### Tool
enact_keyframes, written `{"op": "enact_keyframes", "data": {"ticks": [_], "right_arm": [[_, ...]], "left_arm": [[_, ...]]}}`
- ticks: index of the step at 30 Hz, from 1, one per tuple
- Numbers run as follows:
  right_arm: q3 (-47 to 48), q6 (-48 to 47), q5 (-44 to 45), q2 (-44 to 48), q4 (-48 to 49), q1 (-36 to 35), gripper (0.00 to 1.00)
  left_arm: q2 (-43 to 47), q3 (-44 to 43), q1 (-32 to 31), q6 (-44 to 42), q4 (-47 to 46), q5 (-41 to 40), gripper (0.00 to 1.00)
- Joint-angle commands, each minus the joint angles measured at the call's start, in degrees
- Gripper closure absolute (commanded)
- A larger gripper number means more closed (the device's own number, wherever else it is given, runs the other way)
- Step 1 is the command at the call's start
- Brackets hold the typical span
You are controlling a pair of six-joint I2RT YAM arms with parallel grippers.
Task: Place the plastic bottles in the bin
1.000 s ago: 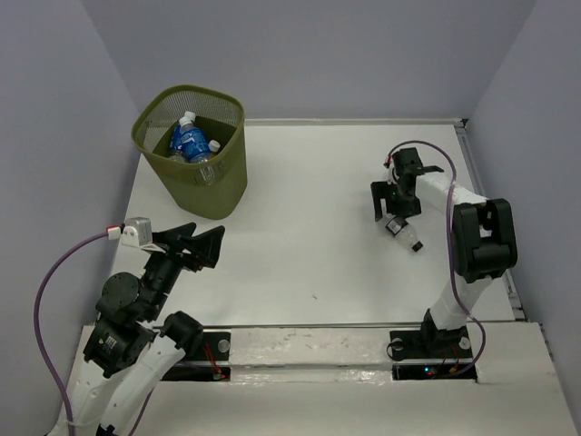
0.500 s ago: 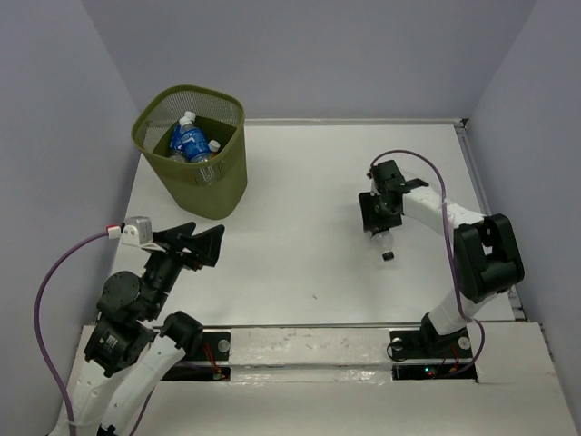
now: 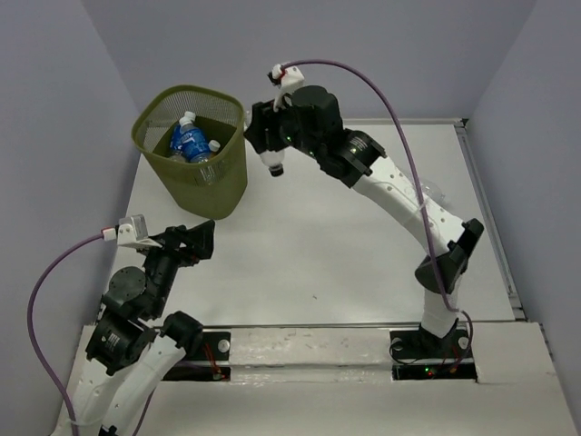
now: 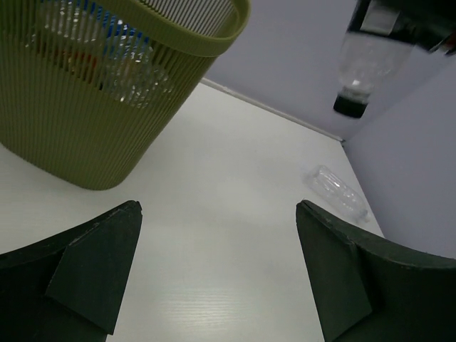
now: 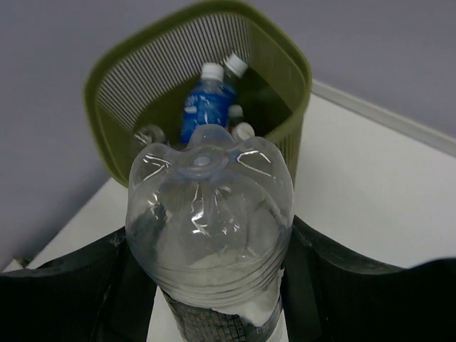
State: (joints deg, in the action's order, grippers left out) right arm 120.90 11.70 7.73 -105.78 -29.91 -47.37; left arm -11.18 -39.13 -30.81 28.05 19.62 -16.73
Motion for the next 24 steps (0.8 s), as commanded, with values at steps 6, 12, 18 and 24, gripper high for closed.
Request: {"op": "enact_keyframes", "data": {"ticks": [6, 12, 18, 24], "right_arm": [[22.55, 2.18, -3.23, -18.94, 26.70, -2.63, 0.64], [35.53, 6.84, -2.11, -35.71, 46.85, -3.25, 0.62], [34.06, 3.79, 1.61, -37.14, 52.96, -3.25, 0.10], [28.10, -7.21, 3.35, -28.01, 41.17, -2.47, 0.00]], "left_arm": [[-0.86, -1.38, 0.66, 3.94, 1.13, -7.62, 0.01], [-2.27, -1.29, 0.66, 2.97, 0.69, -6.21, 0.01], [-2.97, -1.21, 0.57, 2.71, 0.42, -5.68, 0.01], [-2.80, -1.12, 1.01, 2.18, -0.10, -4.71, 0.01]]}}
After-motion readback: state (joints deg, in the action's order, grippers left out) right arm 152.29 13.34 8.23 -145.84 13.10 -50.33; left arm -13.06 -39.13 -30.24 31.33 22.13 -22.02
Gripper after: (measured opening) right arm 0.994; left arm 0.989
